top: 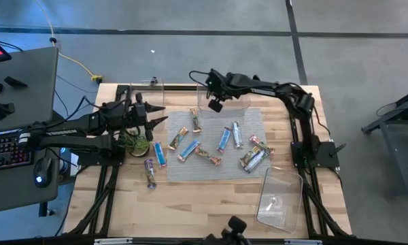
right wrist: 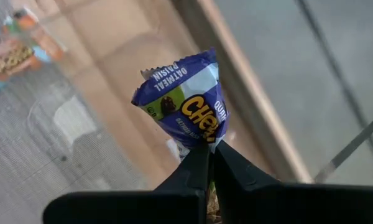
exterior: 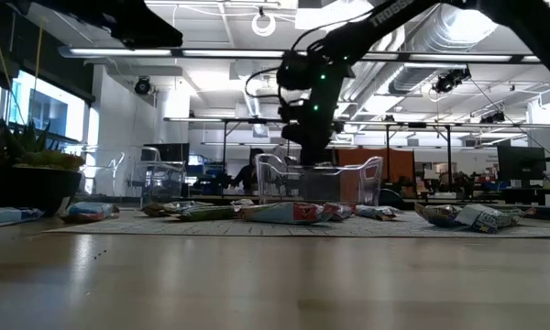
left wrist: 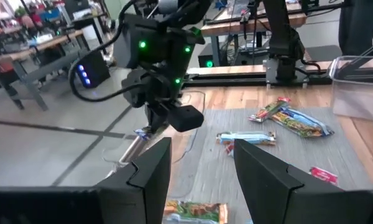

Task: Pick and place Granola Bars by type
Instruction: Put the blue granola bar into the right transparent bin

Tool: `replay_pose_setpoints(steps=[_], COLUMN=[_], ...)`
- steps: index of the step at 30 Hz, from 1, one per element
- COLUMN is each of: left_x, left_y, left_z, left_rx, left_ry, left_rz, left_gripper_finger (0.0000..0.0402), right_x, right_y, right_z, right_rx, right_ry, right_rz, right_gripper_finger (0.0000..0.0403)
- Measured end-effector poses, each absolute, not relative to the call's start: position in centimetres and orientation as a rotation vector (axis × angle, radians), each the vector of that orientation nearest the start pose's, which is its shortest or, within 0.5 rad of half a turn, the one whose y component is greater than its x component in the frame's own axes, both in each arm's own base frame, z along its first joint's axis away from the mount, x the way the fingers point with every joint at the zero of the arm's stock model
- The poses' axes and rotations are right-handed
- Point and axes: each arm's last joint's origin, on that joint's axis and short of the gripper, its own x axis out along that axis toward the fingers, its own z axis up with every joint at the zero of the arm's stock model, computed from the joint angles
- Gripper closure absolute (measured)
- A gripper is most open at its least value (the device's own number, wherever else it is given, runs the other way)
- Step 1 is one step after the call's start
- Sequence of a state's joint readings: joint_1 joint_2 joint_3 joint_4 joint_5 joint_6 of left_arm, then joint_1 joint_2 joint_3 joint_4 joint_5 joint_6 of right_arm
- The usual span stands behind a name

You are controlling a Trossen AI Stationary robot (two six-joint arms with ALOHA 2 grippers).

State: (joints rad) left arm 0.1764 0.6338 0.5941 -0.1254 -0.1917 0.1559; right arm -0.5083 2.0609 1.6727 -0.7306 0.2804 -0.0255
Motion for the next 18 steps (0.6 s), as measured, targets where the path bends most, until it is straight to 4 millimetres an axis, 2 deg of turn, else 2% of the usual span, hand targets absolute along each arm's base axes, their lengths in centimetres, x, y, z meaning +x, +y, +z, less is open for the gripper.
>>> replay_pose_setpoints(steps=[6,11,18], left_x=[14.6,14.6,14.6], left_y=[3.2,3.2,3.2], left_z=[29.4,29.3,29.3], left_rx=[0.139,0.121,0.105], left_ry=[0.198,0.203,0.202], left_rz=[0.354,0.355,0.356], left_gripper_finger=[0.0234,0.0234,0.0234], right_x=[37.6,37.3,37.2], right_y=[-21.8,-21.6,-21.7], right_z=[19.0,18.5,18.5], right_rx=[0.207,0.245,0.223], right_ry=[1.184,1.212,1.216], right_rz=[-0.720,-0.743,-0.763], right_gripper_finger=[0.0403,0.0401,0.0348])
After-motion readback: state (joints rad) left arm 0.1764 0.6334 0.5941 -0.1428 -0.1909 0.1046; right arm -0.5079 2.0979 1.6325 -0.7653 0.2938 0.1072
